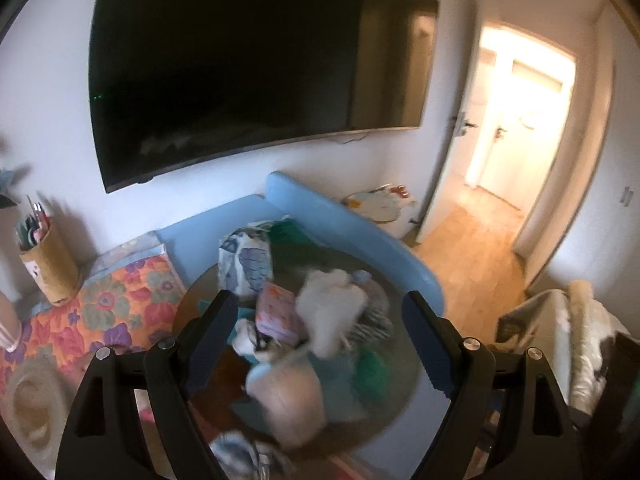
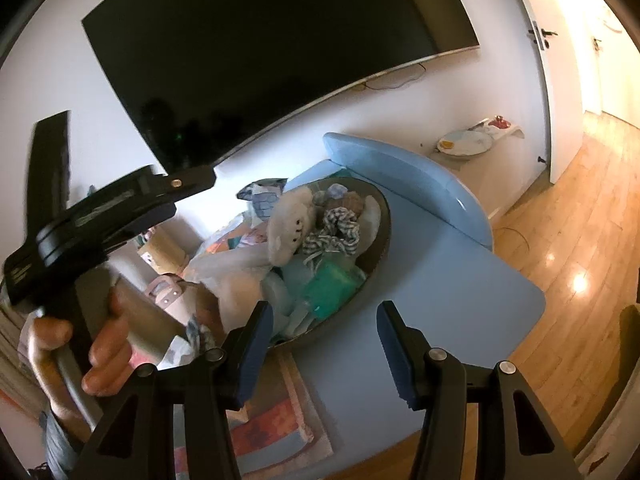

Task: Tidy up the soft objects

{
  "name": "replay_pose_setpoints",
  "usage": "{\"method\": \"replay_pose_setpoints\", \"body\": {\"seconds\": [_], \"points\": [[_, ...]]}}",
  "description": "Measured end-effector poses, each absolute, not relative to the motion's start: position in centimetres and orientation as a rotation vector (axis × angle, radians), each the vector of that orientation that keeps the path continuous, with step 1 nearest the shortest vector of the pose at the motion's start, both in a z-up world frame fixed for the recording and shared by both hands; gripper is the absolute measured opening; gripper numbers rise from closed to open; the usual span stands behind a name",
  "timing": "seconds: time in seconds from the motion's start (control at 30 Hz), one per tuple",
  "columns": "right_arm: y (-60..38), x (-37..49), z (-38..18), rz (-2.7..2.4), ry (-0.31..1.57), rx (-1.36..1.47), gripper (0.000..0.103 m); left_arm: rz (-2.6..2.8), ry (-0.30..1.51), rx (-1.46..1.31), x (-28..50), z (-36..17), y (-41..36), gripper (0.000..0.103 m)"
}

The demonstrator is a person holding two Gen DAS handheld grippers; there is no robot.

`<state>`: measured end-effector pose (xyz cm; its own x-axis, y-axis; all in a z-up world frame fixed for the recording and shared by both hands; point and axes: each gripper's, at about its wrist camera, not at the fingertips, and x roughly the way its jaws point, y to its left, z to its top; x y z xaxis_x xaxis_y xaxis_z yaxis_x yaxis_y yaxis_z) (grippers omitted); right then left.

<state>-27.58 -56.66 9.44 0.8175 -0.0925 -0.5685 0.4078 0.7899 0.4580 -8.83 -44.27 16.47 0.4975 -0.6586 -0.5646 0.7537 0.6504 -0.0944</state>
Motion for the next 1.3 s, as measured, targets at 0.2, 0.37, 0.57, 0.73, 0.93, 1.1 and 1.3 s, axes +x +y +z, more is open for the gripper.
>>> {"method": "replay_pose_setpoints", "body": {"seconds": [0.2, 0.37, 0.57, 0.73, 0.93, 1.1, 1.3], "points": [[-53.6, -28.4, 11.2, -0.232, 0.539, 0.547, 0.053, -0.909, 0.543, 0.147, -12.7, 19.3, -37.0, 0.083], [-48.9, -27.4, 12.6, -0.128, 0.55, 0.477, 0.053, -0.813, 0.531, 0.121, -13.2, 20.4, -28.5, 0.083], [-39.0, -24.7, 14.4, 0.049, 0.563, 0.305, 0.057, -0.544, 0.489, 0.155, -12.7, 20.4, -17.1, 0.083], [-29.7, -20.8, 14.4, 0.23, 0.608, 0.203, 0.059, -0.304, 0.507, 0.11, -11.6, 20.3, -7.6, 0.083], [-20.6, -14.2, 12.8, 0.324, 0.704, 0.128, 0.059, -0.131, 0.51, 0.076, -10.6, 18.5, -0.4, 0.094], [-17.3, -7.7, 9.6, 0.241, 0.779, 0.1, 0.059, -0.072, 0.58, 0.075, -7.4, 13.1, 1.4, 0.102], [-16.9, -2.9, 5.7, 0.174, 0.851, 0.086, 0.059, -0.069, 0.718, 0.05, -2.7, 6.1, 1.5, 0.102]]}}
